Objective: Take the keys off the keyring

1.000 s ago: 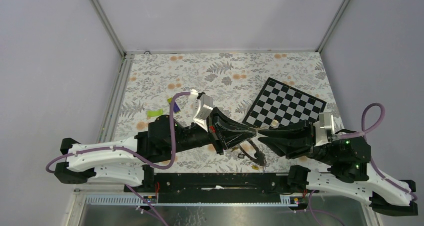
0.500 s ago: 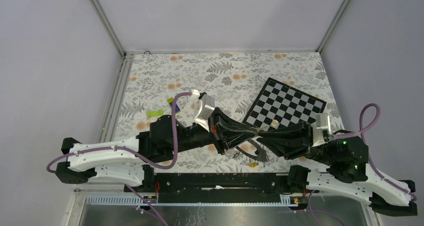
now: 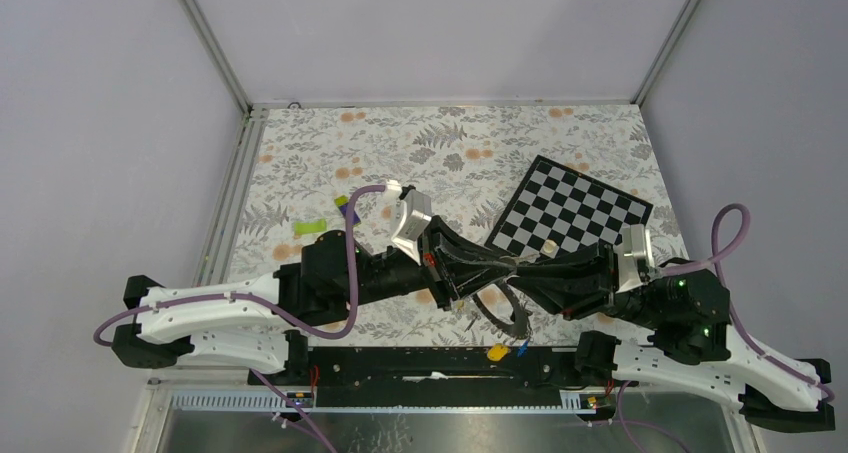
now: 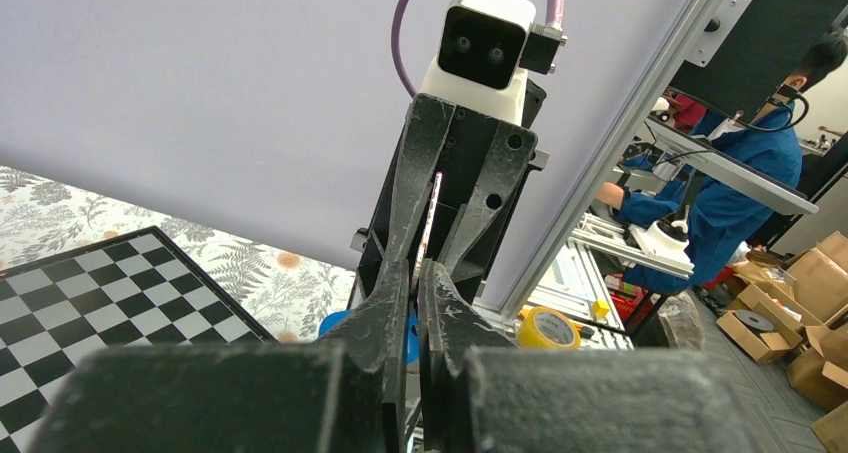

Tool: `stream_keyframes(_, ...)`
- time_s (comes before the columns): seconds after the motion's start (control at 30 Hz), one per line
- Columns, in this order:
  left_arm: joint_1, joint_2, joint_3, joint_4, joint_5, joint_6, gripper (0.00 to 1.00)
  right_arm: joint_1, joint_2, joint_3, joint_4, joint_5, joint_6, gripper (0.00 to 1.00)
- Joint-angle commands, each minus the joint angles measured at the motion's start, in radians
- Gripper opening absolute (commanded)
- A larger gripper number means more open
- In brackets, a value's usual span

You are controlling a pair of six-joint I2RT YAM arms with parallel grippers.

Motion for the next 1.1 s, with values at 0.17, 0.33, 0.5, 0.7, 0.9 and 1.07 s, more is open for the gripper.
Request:
stream_keyframes(0.17, -0.004, 0.009, 0.037, 0.094, 0.012, -0.007, 0.0, -0.002, 0.021, 0.005, 0.061, -0.017, 0.018, 0.25)
stream_keyframes(0.33, -0.004, 0.013, 0.037, 0.096, 0.014, -0.01, 0.0, -0.002, 0.019, 0.006, 0.055, -0.014, 0.022, 0.2)
stream_keyframes(0.5, -0.004, 0.013, 0.036, 0.1, 0.013, -0.011, 0.0, -0.002, 0.007, 0.004, 0.048, -0.007, 0.028, 0.12)
stream_keyframes(0.7, -0.004, 0.015, 0.037, 0.101, 0.011, -0.013, 0.0, -0.001, -0.009, -0.008, 0.072, 0.015, 0.049, 0.0)
stream_keyframes(0.9, -0.005, 0.004, 0.02, 0.127, 0.015, -0.015, 0.0, -0.002, -0.031, -0.032, 0.113, 0.032, 0.077, 0.0)
stream_keyframes(1.07, -0.004, -0.035, -0.027, 0.189, 0.017, -0.013, 0.0, -0.002, -0.035, -0.035, 0.148, -0.006, 0.101, 0.0)
